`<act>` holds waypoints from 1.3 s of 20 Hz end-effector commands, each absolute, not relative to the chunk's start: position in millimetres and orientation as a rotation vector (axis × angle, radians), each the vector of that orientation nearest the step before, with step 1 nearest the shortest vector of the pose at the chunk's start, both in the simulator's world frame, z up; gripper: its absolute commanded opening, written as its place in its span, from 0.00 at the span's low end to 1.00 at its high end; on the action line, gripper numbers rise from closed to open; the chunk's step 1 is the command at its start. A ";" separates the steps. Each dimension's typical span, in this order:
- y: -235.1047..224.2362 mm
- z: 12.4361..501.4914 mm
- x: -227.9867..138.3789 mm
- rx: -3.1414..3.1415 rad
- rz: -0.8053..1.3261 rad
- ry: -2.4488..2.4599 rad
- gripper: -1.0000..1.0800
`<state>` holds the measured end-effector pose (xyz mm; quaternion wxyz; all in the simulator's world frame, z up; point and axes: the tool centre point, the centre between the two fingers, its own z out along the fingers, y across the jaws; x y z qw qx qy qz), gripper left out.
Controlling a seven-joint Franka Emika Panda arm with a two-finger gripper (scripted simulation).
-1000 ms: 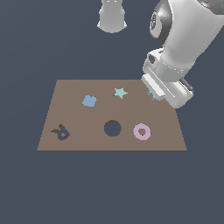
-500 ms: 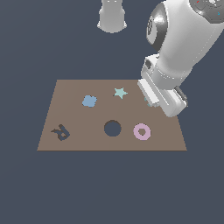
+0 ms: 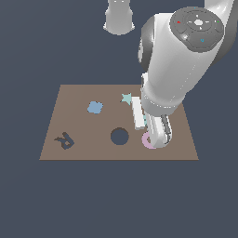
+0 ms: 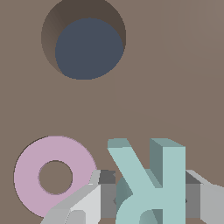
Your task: Insert a designated object into the corresponding slot on a board.
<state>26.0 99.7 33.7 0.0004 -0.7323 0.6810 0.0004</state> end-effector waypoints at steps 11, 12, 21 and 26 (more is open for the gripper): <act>-44.2 37.8 94.1 -1.733 0.002 2.620 0.00; -55.4 38.0 96.1 -1.689 0.002 2.649 0.00; -144.6 39.8 97.9 -1.325 0.002 2.849 0.00; -171.8 40.2 92.8 -1.207 0.003 2.902 0.00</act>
